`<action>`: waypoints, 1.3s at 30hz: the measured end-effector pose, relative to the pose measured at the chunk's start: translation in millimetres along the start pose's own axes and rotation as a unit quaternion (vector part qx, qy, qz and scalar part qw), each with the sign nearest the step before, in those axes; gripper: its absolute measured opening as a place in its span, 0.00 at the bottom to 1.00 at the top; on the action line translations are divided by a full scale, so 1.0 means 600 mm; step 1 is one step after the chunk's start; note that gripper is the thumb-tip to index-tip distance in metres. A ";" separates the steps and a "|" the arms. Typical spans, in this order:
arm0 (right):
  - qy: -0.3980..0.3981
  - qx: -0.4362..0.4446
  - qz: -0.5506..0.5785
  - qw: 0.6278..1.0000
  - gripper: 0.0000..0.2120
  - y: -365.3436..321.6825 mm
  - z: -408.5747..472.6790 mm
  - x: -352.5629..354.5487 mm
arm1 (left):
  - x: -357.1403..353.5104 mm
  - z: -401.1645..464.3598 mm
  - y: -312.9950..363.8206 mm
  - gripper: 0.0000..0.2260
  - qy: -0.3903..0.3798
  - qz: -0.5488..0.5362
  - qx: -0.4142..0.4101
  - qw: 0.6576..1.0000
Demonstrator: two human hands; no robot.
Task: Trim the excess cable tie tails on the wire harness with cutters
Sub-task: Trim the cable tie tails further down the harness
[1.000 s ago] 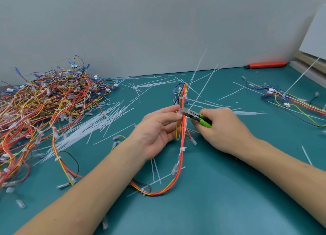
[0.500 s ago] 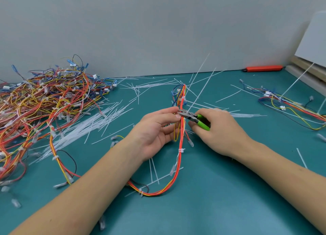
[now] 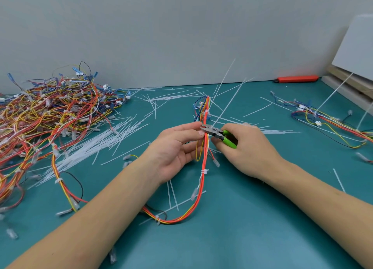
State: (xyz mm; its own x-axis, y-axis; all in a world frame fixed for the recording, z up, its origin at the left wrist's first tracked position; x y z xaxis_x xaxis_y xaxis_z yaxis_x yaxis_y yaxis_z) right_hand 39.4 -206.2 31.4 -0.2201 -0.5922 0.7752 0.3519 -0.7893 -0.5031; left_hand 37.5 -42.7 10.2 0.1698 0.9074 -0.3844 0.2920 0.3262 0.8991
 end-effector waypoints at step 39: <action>0.024 -0.025 -0.009 0.999 0.17 0.005 -0.007 0.003 | -0.003 -0.003 0.000 0.18 -0.011 0.003 0.003 1.000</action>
State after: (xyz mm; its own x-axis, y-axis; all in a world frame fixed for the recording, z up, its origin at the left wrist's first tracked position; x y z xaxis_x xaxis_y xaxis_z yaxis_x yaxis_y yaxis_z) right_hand 36.3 -210.4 30.1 -0.2697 -0.5835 0.7660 0.3026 -0.8065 -0.5079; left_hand 35.8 -43.8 11.4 0.1915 0.9032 -0.3842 0.2964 0.3199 0.8999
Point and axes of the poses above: each hand's wrist, its own z-axis towards the middle knuckle, its own x-axis out of the back of the hand, y = z × x, the point moved 8 cm from there along z, towards the middle knuckle, and after that the axes turned 3 degrees about -x, right-handed, at the moved point
